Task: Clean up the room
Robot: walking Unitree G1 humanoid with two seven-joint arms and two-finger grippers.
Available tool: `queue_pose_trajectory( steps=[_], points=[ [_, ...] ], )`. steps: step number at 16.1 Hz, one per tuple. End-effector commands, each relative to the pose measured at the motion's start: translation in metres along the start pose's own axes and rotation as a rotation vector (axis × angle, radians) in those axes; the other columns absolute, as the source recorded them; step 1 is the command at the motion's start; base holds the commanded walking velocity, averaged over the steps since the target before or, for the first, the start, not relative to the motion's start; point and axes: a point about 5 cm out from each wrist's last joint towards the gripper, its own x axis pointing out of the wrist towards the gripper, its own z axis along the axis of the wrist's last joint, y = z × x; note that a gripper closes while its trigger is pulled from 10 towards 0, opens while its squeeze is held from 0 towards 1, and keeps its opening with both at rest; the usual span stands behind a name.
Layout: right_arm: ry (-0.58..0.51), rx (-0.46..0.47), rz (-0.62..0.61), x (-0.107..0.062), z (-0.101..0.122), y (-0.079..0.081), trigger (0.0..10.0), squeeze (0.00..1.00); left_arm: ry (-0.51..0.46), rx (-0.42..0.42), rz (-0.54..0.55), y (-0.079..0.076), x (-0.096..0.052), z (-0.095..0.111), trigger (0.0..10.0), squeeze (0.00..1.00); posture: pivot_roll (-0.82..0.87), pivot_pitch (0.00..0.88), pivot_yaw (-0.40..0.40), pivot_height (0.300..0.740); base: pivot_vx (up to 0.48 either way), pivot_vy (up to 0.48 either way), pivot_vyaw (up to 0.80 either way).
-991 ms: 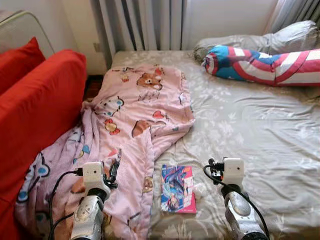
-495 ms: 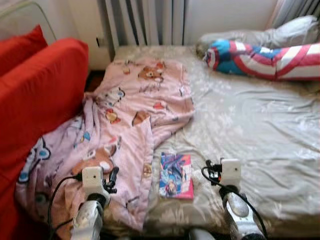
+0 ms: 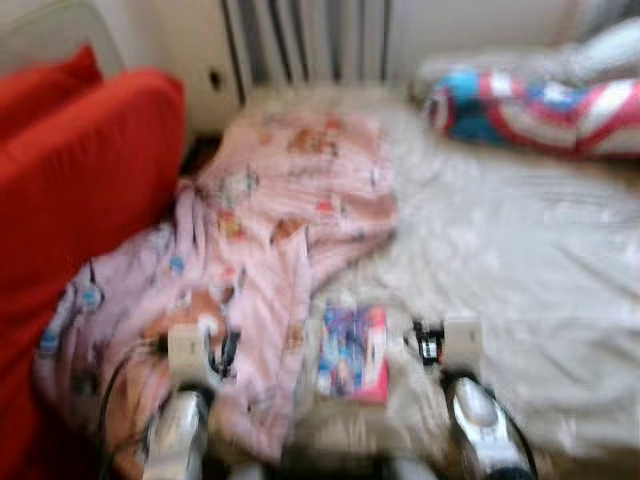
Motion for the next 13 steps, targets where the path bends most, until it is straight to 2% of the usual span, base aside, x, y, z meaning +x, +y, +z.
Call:
queue_pose_trajectory(
  steps=[1, 6, 8, 9, 13],
  points=[
    [0.024, 0.008, -0.002, -0.0013, -0.0042, 0.0018, 10.0, 0.0, 0.007, -0.004, -0.001, 0.0014, 0.0005, 0.0003, 10.0, 0.0, -0.05, 0.081, 0.011, 0.66, 0.0, 0.0, 0.0],
    [0.044, 0.0, 0.0, 0.001, -0.004, 0.003, 10.0, 0.0, 0.011, -0.005, -0.01, 0.0005, 0.003, 0.0024, 10.0, 0.0, -0.06, 0.094, 0.014, 0.66, 0.0, 0.0, 0.0],
    [0.081, -0.013, 0.025, 0.0024, -0.0063, 0.0074, 10.0, 0.0, 0.014, -0.004, -0.014, -0.0002, 0.004, 0.0028, 10.0, 0.0, -0.06, 0.101, 0.016, 0.645, 0.0, 0.0, 0.0],
    [0.06, -0.016, 0.031, 0.0023, -0.0044, 0.009, 10.0, 0.0, 0.014, -0.004, -0.015, -0.001, 0.0047, 0.0032, 10.0, 0.0, -0.06, 0.104, 0.018, 0.63, 0.0, 0.0, 0.0],
    [0.084, -0.026, 0.041, 0.0031, -0.006, 0.0103, 10.0, 0.0, 0.012, 0.005, -0.029, -0.0022, 0.0075, 0.0066, 10.0, 0.0, -0.06, 0.115, 0.016, 0.63, 0.0, 0.0, 0.0]
  ],
)
